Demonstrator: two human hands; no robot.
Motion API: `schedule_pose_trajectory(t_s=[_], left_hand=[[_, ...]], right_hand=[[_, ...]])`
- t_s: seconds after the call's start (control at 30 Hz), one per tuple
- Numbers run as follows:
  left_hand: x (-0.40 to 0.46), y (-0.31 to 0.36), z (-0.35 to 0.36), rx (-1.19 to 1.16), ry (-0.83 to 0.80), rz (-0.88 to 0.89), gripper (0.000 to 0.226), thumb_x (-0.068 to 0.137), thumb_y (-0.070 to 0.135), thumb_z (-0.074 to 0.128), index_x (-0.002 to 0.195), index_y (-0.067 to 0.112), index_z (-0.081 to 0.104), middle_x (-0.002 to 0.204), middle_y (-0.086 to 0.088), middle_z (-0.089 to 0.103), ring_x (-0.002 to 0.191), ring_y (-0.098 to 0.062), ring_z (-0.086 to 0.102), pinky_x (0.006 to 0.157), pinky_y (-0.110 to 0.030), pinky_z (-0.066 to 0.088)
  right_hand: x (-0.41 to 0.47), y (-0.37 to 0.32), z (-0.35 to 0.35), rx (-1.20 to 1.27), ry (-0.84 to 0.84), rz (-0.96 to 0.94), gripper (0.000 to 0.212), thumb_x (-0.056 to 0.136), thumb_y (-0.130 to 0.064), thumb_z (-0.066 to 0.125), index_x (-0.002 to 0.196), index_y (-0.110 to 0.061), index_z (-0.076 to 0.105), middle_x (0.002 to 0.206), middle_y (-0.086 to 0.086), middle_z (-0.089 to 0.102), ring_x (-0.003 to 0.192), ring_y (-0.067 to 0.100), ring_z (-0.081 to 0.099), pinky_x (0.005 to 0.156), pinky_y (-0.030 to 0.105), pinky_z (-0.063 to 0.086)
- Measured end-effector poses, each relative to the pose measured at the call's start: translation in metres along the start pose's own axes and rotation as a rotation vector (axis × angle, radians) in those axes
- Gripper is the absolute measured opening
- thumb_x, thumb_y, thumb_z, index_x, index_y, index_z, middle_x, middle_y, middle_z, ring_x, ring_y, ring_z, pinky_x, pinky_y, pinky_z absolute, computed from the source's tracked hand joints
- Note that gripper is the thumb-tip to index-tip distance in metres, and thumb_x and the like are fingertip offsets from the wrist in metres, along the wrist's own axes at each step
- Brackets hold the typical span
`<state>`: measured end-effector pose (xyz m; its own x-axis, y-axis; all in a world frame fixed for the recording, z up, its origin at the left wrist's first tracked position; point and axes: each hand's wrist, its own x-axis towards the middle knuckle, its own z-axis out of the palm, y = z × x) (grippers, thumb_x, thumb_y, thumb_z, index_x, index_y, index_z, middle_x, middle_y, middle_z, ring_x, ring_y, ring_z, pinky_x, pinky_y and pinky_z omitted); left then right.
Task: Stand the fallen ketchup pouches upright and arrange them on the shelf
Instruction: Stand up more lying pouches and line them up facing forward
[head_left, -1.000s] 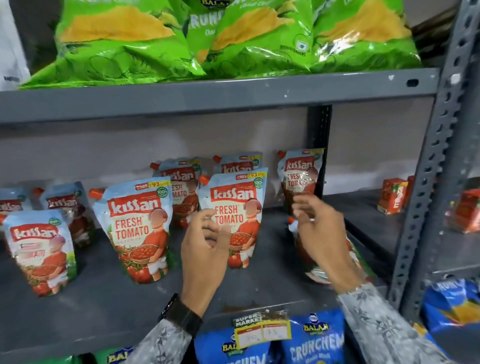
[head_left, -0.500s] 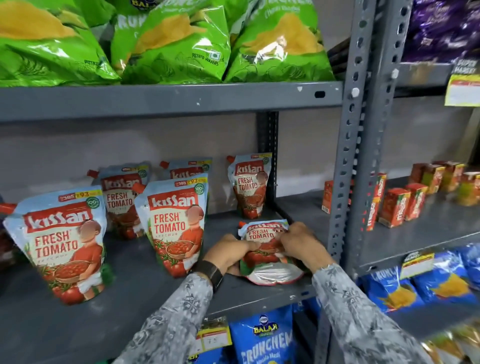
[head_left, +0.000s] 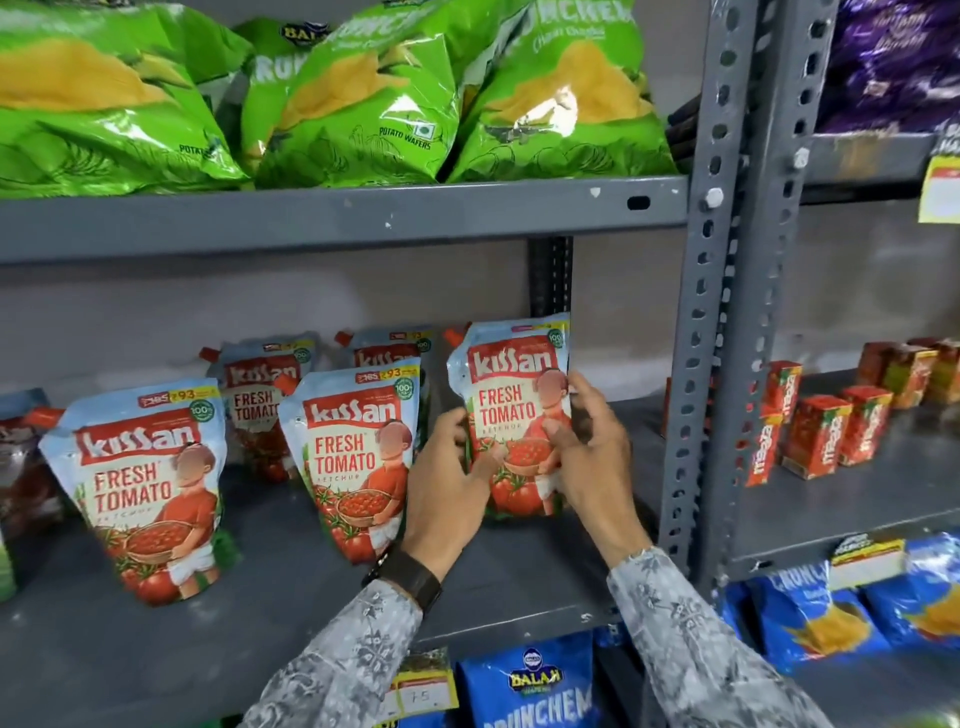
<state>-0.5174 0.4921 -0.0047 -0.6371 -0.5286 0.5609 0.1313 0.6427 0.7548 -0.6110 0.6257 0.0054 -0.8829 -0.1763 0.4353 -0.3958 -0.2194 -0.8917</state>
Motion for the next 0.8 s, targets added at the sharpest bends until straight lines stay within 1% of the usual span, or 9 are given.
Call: schedule_pose_trajectory(t_s=[0.13,0.23,0.3,0.37,0.43,0.5,0.63,0.73,0.8], left_hand=[[-0.017,-0.019,0.001,-0.075,-0.032,-0.086,0.048,0.087,0.037,0.078,0.122,0.044,0.046,0.112,0.024,0.064,0.096,0.004,0.066,0.084,-0.028,0.059],[-0.021,-0.027,-0.002,-0.134,-0.091,-0.136,0.048,0.089,0.042,0.075,0.129,0.044,0.047,0.12,0.021,0.065,0.102,0.007,0.065,0.083,-0.018,0.054],[-0.023,-0.03,-0.004,-0.169,-0.178,-0.182,0.051,0.093,0.041,0.071,0.136,0.048,0.044,0.122,0.03,0.061,0.105,0.018,0.061,0.078,-0.008,0.05],[-0.026,-0.031,-0.005,-0.255,-0.262,-0.235,0.049,0.097,0.035,0.068,0.131,0.059,0.044,0.116,0.042,0.061,0.104,0.027,0.059,0.076,-0.002,0.05],[-0.026,-0.034,-0.005,-0.318,-0.312,-0.257,0.047,0.1,0.027,0.065,0.124,0.063,0.047,0.109,0.048,0.066,0.107,0.023,0.062,0.079,-0.001,0.05],[-0.025,-0.029,0.005,-0.35,-0.308,-0.267,0.043,0.101,0.02,0.063,0.124,0.055,0.052,0.113,0.044,0.069,0.112,0.014,0.066,0.083,-0.005,0.051],[-0.027,-0.019,0.026,-0.392,-0.303,-0.264,0.039,0.102,0.015,0.061,0.124,0.047,0.055,0.114,0.04,0.071,0.112,0.011,0.068,0.085,-0.007,0.052],[-0.026,-0.016,0.037,-0.401,-0.314,-0.244,0.04,0.102,0.016,0.06,0.128,0.046,0.056,0.121,0.033,0.073,0.118,0.006,0.067,0.09,-0.01,0.053],[-0.027,-0.017,0.04,-0.4,-0.312,-0.232,0.041,0.102,0.018,0.061,0.131,0.047,0.055,0.126,0.027,0.072,0.123,0.001,0.066,0.093,-0.013,0.053]], right_hand=[[-0.024,0.028,-0.004,-0.041,-0.043,0.0,0.059,0.098,-0.01,0.067,0.138,-0.051,0.052,0.122,-0.016,0.067,0.11,0.003,0.069,0.084,0.031,0.064],[-0.031,0.043,-0.01,-0.043,-0.09,-0.003,0.057,0.098,-0.02,0.068,0.145,-0.046,0.047,0.125,-0.016,0.068,0.113,-0.002,0.067,0.088,0.023,0.06],[-0.031,0.047,-0.013,-0.062,-0.151,0.035,0.057,0.098,-0.029,0.068,0.147,-0.048,0.044,0.132,-0.02,0.064,0.119,-0.003,0.064,0.092,0.023,0.057],[-0.031,0.051,-0.013,-0.063,-0.238,0.098,0.055,0.097,-0.032,0.069,0.145,-0.047,0.046,0.135,-0.02,0.064,0.123,0.0,0.063,0.101,0.032,0.055],[-0.029,0.055,-0.011,-0.039,-0.28,0.141,0.051,0.096,-0.028,0.07,0.142,-0.04,0.053,0.131,-0.015,0.07,0.121,0.004,0.066,0.104,0.039,0.056],[-0.025,0.059,-0.017,-0.025,-0.245,0.153,0.044,0.095,-0.024,0.072,0.134,-0.039,0.059,0.126,-0.012,0.073,0.115,0.004,0.069,0.1,0.038,0.058],[-0.023,0.054,-0.025,0.051,-0.127,0.197,0.043,0.095,-0.013,0.07,0.115,-0.051,0.063,0.117,-0.014,0.075,0.104,0.001,0.073,0.073,0.018,0.06],[-0.024,0.054,-0.024,0.074,-0.043,0.215,0.043,0.099,-0.01,0.064,0.132,-0.036,0.06,0.122,-0.009,0.072,0.108,0.008,0.072,0.078,0.027,0.062],[-0.026,0.054,-0.023,0.087,-0.015,0.224,0.046,0.1,-0.009,0.062,0.137,-0.035,0.056,0.125,-0.009,0.071,0.112,0.01,0.07,0.086,0.035,0.061]])
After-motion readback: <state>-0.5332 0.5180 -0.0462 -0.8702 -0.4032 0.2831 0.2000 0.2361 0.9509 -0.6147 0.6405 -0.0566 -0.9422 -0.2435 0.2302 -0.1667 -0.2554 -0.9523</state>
